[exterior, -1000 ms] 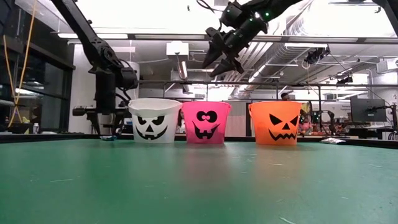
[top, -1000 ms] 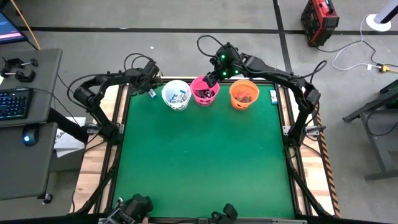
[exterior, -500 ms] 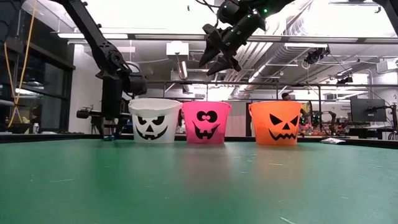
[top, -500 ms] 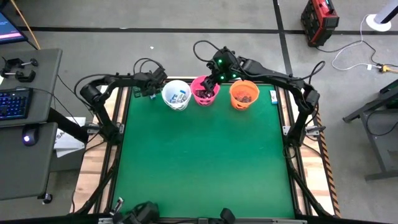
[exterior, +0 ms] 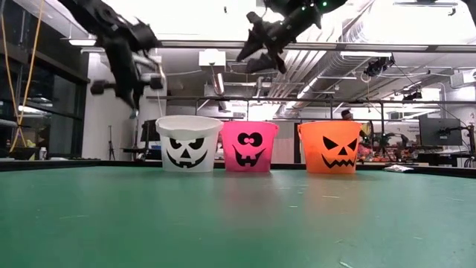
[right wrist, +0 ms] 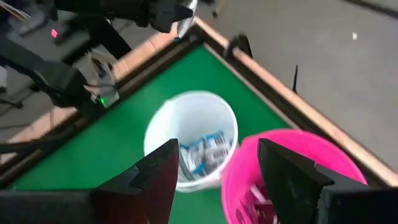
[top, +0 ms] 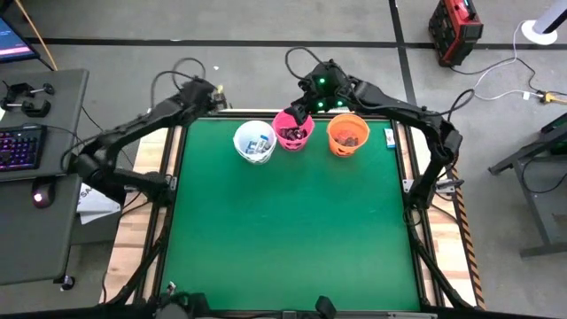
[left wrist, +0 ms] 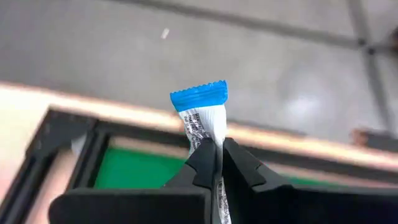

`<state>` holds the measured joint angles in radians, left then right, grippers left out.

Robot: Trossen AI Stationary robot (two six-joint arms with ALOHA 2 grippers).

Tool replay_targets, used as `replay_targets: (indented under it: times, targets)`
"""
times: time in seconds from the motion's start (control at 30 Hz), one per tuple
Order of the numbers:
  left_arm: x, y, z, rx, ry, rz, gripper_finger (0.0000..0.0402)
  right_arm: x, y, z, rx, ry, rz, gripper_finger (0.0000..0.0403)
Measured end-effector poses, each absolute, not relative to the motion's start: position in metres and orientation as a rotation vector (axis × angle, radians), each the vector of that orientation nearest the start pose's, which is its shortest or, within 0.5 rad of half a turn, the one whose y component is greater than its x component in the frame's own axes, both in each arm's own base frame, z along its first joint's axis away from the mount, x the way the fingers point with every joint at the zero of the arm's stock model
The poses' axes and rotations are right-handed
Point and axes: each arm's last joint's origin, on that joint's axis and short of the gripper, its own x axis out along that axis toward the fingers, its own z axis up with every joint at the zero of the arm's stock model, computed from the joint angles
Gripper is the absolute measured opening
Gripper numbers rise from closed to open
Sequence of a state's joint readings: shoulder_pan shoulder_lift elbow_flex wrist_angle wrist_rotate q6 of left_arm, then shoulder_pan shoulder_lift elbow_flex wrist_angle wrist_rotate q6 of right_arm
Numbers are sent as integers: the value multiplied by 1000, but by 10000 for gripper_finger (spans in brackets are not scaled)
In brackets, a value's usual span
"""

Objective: Sort candy by brand, put in halloween buckets
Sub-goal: Put the white chocolate into the white bucket, then put the brown chocolate into the pink bucket

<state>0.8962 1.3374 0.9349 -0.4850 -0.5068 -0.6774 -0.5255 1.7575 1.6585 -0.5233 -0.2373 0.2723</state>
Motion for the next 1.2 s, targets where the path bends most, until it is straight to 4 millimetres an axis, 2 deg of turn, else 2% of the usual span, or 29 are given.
replay_targets:
  times: [0.13, 0.3, 0.53, 0.63, 0.73, 0.87, 1.0, 1.2]
  targets:
    - [154, 200, 279, -651, 339, 1457, 1, 342, -191, 357, 465, 468, -350, 211]
    - [178, 166, 297, -616, 343, 1102, 0, 332, -191, 372, 443, 420, -355, 211]
    - [229, 95, 294, -514, 483, 635, 0, 310, -199, 386, 431, 403, -396, 211]
    - [243, 73, 287, -453, 521, 597, 0, 305, -203, 386, 434, 409, -413, 211]
    - [248, 72, 279, -442, 508, 764, 9, 303, -204, 387, 437, 412, -420, 211]
    - [248, 92, 273, -472, 490, 874, 46, 302, -203, 385, 441, 432, -420, 211]
    - [247, 104, 272, -625, 483, 779, 101, 303, -200, 384, 425, 453, -407, 211]
    - [246, 96, 278, -739, 481, 644, 172, 301, -198, 379, 394, 513, -396, 211]
